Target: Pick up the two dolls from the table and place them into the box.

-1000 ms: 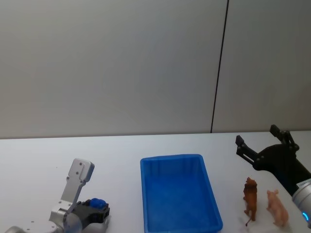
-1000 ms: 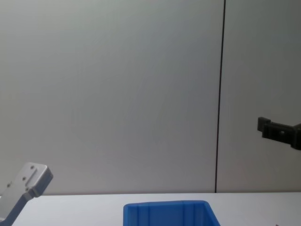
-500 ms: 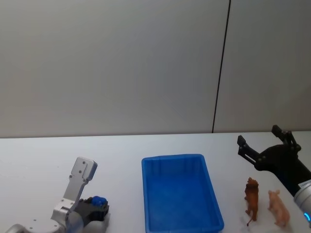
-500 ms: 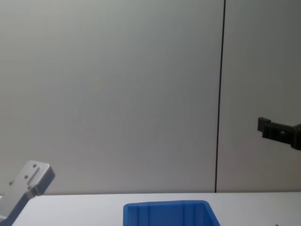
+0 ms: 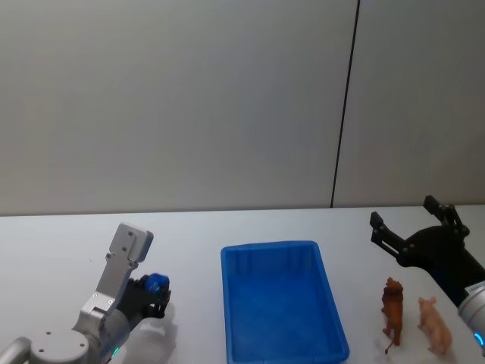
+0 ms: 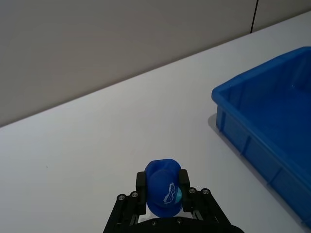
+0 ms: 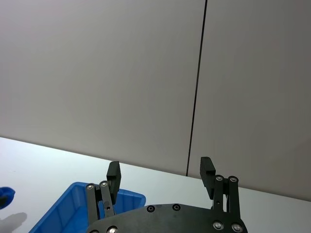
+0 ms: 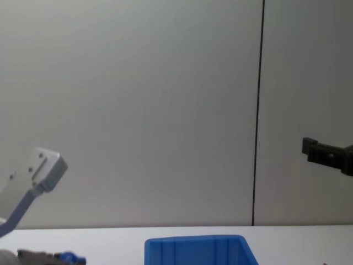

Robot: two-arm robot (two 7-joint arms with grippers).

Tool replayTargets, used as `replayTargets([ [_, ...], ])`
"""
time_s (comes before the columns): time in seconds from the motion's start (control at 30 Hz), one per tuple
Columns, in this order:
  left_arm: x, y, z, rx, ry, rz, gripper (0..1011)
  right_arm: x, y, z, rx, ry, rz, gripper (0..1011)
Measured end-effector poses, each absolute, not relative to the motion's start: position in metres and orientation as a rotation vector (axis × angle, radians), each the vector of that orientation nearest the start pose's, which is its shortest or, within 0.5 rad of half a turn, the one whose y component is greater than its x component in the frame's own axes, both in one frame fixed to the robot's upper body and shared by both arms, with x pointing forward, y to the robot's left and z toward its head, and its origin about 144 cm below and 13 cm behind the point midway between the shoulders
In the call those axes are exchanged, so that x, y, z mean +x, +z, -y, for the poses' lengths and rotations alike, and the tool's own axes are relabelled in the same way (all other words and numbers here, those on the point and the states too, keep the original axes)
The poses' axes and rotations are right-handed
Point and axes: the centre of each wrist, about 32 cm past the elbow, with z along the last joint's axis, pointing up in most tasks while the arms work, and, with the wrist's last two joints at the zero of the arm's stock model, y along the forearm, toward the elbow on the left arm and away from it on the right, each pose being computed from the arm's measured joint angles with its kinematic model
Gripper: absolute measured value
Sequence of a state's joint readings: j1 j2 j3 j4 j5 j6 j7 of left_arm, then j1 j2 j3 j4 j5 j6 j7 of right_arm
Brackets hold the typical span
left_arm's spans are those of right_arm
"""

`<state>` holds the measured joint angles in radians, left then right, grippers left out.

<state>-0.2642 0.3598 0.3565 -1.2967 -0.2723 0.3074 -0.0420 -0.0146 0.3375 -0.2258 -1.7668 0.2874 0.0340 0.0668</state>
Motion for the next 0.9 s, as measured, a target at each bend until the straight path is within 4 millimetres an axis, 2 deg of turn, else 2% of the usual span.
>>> replayTargets([
  [0.43, 0.52, 1.148, -0.256, 0.361, 1.213, -0.057, 329, 0.443, 1.189, 0.237, 0.026, -1.229, 0.075, 1001],
  [0.9, 0.535, 1.158, -0.246, 0.254, 1.027, 0.001, 283, 0.443, 1.189, 0.237, 0.026, -1.23, 0.075, 1001],
])
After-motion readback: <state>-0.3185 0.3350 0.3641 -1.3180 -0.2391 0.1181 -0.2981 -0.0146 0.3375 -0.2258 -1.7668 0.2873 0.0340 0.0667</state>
